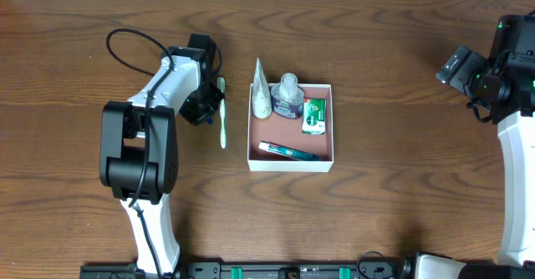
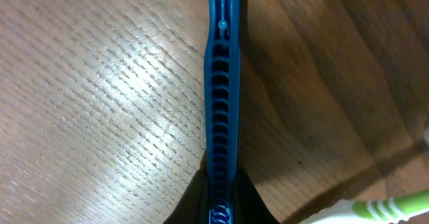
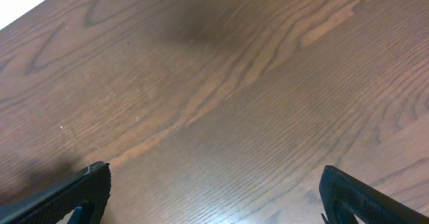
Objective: Pack container
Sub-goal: 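Lift the blue razor and lower it into the box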
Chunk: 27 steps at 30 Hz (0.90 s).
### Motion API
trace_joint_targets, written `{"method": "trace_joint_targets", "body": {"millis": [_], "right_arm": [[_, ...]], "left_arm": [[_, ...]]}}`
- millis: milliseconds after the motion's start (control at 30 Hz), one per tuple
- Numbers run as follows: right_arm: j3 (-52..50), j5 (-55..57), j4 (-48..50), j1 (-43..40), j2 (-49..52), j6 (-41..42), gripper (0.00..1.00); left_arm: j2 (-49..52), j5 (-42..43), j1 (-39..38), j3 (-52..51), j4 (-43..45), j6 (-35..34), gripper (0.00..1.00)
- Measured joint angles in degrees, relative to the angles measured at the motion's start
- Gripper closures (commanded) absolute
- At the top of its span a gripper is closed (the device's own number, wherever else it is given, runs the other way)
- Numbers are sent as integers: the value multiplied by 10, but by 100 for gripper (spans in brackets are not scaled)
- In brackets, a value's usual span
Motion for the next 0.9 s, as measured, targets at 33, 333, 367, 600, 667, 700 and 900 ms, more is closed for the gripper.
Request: {"method": "trace_joint_targets", "body": {"millis": [33, 333, 367, 600, 667, 700, 900], "right_arm": [[0, 0, 0, 0, 0, 0, 1], [0, 0, 0, 0, 0, 0, 1], [0, 0, 0, 0, 0, 0, 1], [0, 0, 0, 0, 0, 0, 1], [0, 0, 0, 0, 0, 0, 1], [0, 0, 0, 0, 0, 0, 1], [0, 0, 0, 0, 0, 0, 1]], "left_arm": [[0, 0, 0, 0, 0, 20, 94], [-4, 0, 19, 11, -65, 178, 94], [-8, 0, 24, 15, -75, 190, 94], [-137, 0, 45, 63, -102, 278, 94], [-193, 10, 42, 75, -100, 303, 94], [-224, 21, 40, 79, -96, 318, 94], [-378, 147, -25, 87, -70, 440, 94]]}}
